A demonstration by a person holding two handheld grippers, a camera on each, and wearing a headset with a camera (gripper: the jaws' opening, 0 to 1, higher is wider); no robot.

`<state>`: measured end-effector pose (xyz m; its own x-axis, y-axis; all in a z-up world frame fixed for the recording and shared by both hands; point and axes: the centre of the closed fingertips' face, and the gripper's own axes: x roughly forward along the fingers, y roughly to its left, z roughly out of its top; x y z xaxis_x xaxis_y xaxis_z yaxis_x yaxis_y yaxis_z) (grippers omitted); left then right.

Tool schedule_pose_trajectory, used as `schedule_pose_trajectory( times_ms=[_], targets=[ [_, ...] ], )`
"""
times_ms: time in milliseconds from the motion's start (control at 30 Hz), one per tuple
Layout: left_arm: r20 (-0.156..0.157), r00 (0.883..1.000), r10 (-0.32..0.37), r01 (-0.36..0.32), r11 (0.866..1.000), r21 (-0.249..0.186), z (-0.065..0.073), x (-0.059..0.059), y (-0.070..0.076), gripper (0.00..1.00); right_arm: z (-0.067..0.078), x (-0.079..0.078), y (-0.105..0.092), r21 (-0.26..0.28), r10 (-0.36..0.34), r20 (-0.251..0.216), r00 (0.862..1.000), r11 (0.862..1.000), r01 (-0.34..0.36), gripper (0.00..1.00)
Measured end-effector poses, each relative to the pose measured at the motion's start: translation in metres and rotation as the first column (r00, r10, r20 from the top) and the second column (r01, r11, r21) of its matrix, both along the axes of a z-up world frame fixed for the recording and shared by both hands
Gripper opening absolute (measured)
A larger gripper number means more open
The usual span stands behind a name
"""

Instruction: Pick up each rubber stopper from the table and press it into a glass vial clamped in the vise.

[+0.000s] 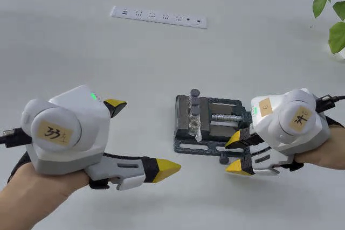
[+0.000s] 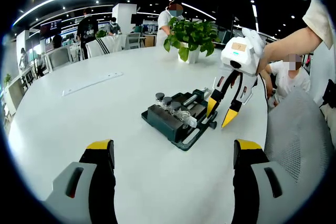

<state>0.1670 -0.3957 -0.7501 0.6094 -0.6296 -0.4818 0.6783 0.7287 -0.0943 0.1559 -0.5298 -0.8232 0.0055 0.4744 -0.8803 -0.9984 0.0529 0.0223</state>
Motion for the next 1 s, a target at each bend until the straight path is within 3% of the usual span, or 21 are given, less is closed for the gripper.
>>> schedule_pose_trajectory(
  times_ms=[433, 667, 1000],
  targets=[
    [-0.005, 1.0, -0.001, 0.001, 1.0, -0.007, -0.0038, -0.0006, -0.0013, 0.93, -0.0032, 0.0059, 0.0015, -0.002, -0.007, 0.009, 1.0, 1.0, 0.007, 0.12],
    [-0.007, 1.0, 0.001, -0.001, 1.0, -0.007, -0.0043, -0.0011, -0.0016, 0.93, -0.0029, 0.0008, 0.0023, -0.005, 0.013, 0.008, 1.0, 1.0, -0.013, 0.07],
    [0.0, 1.0, -0.003, 0.003, 1.0, -0.012, -0.0032, -0.002, -0.0041, 0.92, -0.0022, 0.0, 0.0031, 0.002, -0.052, -0.022, 0.998, 0.999, 0.052, 0.05]
  ],
)
